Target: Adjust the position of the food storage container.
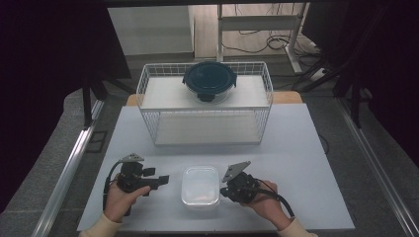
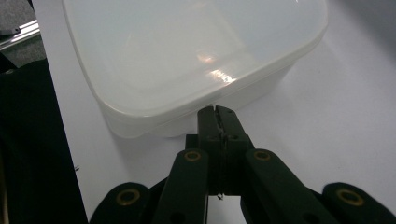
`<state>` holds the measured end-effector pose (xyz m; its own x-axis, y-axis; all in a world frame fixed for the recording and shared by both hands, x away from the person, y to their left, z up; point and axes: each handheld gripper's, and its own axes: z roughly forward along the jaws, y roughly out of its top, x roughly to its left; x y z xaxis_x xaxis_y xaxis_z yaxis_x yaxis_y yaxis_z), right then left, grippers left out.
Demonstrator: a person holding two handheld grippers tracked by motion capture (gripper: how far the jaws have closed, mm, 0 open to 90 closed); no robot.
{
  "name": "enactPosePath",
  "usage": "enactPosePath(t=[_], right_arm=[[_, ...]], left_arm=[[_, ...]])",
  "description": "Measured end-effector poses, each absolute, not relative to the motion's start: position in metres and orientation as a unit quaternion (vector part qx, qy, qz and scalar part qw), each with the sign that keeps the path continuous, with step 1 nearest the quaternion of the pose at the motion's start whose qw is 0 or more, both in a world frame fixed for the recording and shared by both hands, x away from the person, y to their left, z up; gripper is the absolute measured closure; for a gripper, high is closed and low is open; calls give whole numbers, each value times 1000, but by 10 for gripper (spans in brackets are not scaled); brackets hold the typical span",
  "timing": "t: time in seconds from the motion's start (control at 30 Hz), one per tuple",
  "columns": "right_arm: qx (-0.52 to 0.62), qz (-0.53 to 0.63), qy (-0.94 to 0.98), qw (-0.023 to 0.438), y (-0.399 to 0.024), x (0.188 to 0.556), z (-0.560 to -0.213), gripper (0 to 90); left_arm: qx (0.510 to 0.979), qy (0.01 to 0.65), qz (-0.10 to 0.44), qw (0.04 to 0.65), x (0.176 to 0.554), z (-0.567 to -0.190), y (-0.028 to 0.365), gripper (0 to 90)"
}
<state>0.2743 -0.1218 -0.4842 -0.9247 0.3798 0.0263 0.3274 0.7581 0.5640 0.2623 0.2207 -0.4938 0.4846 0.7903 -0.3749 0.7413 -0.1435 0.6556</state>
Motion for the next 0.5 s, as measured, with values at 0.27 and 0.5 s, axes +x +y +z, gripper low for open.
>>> enactPosePath(t=[0.27, 0.5], right_arm=[[199, 302, 931, 46, -126, 276, -483, 896], [242, 328, 911, 62, -150, 286, -476, 896]], left_arm=[[756, 507, 29, 413, 263, -494, 221, 259], [753, 507, 32, 418, 261, -492, 223, 260]])
